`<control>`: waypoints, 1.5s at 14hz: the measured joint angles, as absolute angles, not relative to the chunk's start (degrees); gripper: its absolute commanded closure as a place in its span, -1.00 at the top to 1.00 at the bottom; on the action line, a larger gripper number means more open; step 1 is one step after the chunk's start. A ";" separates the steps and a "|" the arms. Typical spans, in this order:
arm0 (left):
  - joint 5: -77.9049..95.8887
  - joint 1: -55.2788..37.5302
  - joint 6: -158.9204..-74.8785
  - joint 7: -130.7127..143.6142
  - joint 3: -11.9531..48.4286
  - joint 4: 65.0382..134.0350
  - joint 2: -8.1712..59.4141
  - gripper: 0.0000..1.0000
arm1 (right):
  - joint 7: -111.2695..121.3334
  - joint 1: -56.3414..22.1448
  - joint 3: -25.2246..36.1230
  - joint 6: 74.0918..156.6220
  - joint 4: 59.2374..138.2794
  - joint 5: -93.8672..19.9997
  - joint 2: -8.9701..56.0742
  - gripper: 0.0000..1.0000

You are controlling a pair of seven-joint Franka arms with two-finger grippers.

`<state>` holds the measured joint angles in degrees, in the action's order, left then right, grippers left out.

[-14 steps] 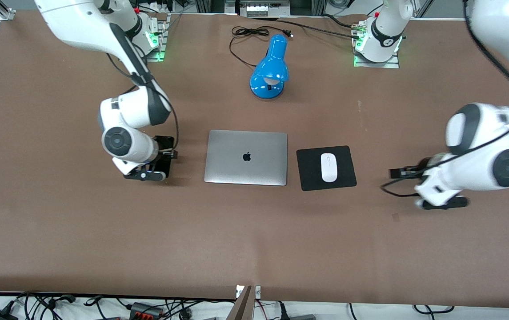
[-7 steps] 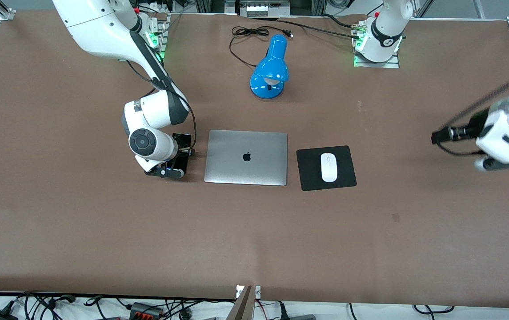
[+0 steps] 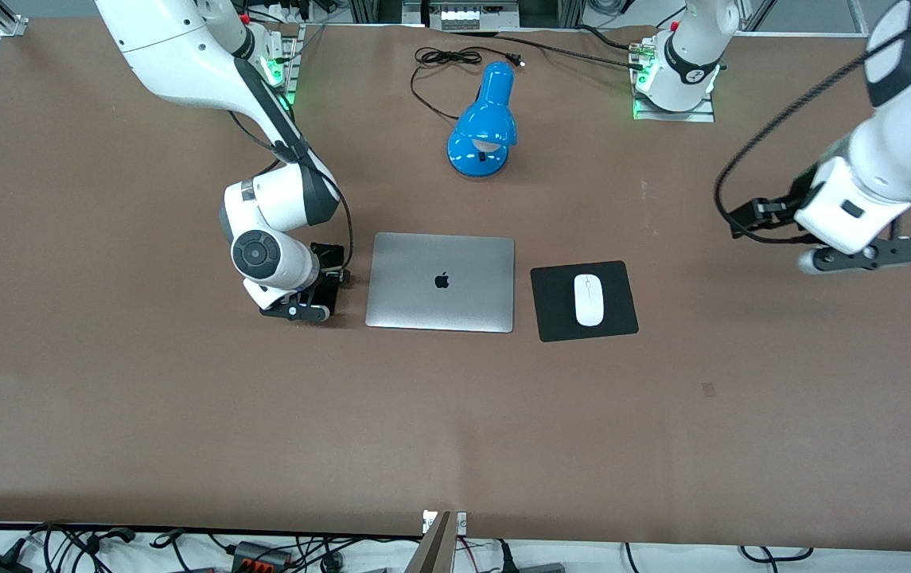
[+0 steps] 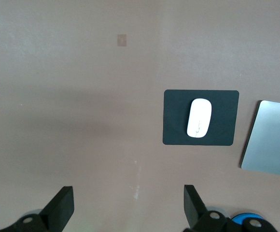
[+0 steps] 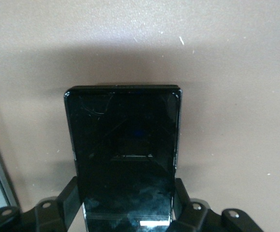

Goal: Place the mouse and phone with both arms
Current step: 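Lower the phone beside the laptop with the right gripper and open it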

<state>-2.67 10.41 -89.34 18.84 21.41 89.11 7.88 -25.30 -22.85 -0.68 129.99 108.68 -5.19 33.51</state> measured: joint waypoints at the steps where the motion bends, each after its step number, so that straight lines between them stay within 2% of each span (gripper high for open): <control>1: -2.67 10.59 -91.02 18.89 21.44 91.30 6.53 1.00 | -25.69 -23.01 -0.68 130.18 108.68 -5.19 33.56 -0.46; 5: -2.67 11.79 -94.51 18.89 21.38 95.43 3.59 1.00 | -26.38 -24.10 -0.69 131.01 108.68 -5.26 34.17 -0.46; 16: -0.04 12.08 -93.03 18.83 21.05 94.73 2.42 1.00 | -26.43 -24.76 -0.68 131.52 108.67 -5.27 34.43 -0.46; 17: 0.02 10.82 -92.76 18.81 19.80 94.45 2.38 1.00 | -26.43 -24.77 -0.68 131.53 108.67 -5.27 34.43 -0.39; 18: 0.03 8.51 -92.26 18.81 17.68 94.28 2.28 1.00 | -26.44 -24.78 -0.68 131.54 108.66 -5.27 34.43 0.47; 19: 0.04 5.58 -91.93 18.81 14.93 94.24 2.12 1.00 | -26.44 -24.80 -0.68 131.55 108.67 -5.27 34.43 0.99; 21: 0.04 1.99 -91.67 18.81 11.41 94.23 1.86 1.00 | -27.10 -24.87 -0.68 131.68 108.66 -5.28 34.45 1.00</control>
